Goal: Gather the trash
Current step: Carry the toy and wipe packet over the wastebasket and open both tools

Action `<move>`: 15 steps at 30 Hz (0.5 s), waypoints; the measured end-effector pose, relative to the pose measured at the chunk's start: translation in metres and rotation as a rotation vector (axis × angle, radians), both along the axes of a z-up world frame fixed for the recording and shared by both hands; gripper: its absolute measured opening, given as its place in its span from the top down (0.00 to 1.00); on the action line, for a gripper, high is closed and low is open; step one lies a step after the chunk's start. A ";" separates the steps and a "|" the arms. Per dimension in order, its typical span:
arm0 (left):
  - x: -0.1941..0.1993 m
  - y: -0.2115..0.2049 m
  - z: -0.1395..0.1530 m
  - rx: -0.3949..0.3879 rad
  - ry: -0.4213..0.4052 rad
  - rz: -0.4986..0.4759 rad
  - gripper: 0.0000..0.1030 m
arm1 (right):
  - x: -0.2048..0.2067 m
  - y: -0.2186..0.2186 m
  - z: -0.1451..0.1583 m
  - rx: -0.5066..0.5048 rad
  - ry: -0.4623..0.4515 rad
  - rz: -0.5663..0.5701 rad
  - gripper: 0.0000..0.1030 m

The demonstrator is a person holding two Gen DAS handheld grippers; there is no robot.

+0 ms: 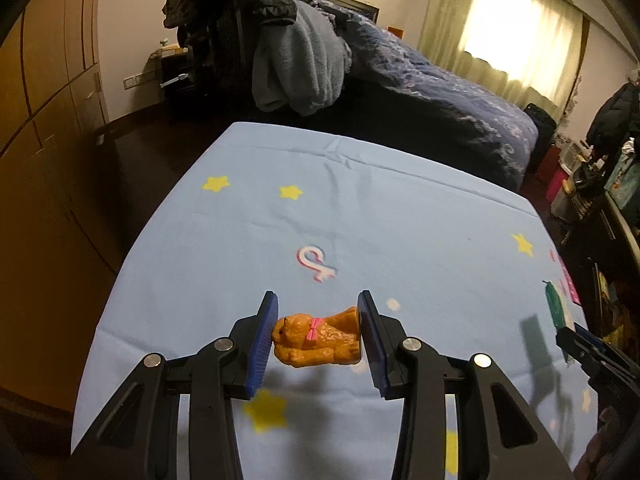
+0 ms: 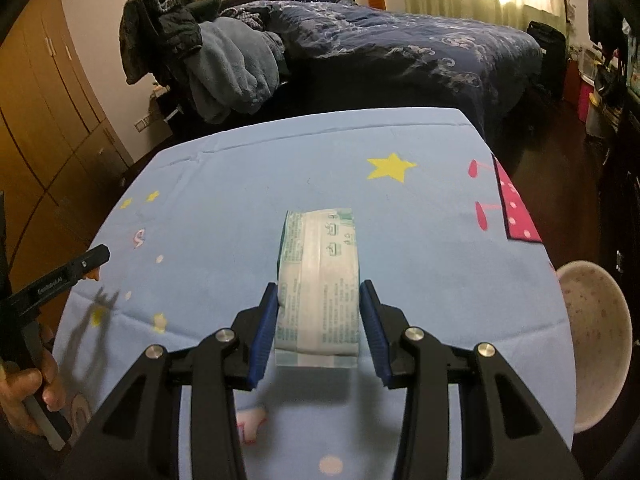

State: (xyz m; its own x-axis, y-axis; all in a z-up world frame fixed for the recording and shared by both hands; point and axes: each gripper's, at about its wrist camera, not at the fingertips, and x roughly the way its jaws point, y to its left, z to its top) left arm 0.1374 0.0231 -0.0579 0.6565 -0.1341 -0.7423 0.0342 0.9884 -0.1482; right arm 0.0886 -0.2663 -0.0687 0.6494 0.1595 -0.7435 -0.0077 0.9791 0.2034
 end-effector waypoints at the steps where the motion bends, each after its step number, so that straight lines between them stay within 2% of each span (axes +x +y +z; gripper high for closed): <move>1: -0.005 -0.002 0.003 -0.001 -0.007 -0.006 0.60 | -0.005 0.001 0.001 0.001 -0.007 0.002 0.60; 15: -0.054 -0.008 0.030 -0.020 -0.076 -0.023 0.60 | -0.049 -0.001 0.018 0.032 -0.053 0.010 0.60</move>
State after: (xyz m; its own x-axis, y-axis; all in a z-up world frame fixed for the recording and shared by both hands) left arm 0.0834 0.0146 -0.0279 0.7074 -0.1639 -0.6876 0.0687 0.9841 -0.1638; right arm 0.0393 -0.2671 -0.0510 0.6858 0.1894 -0.7027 -0.0290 0.9719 0.2337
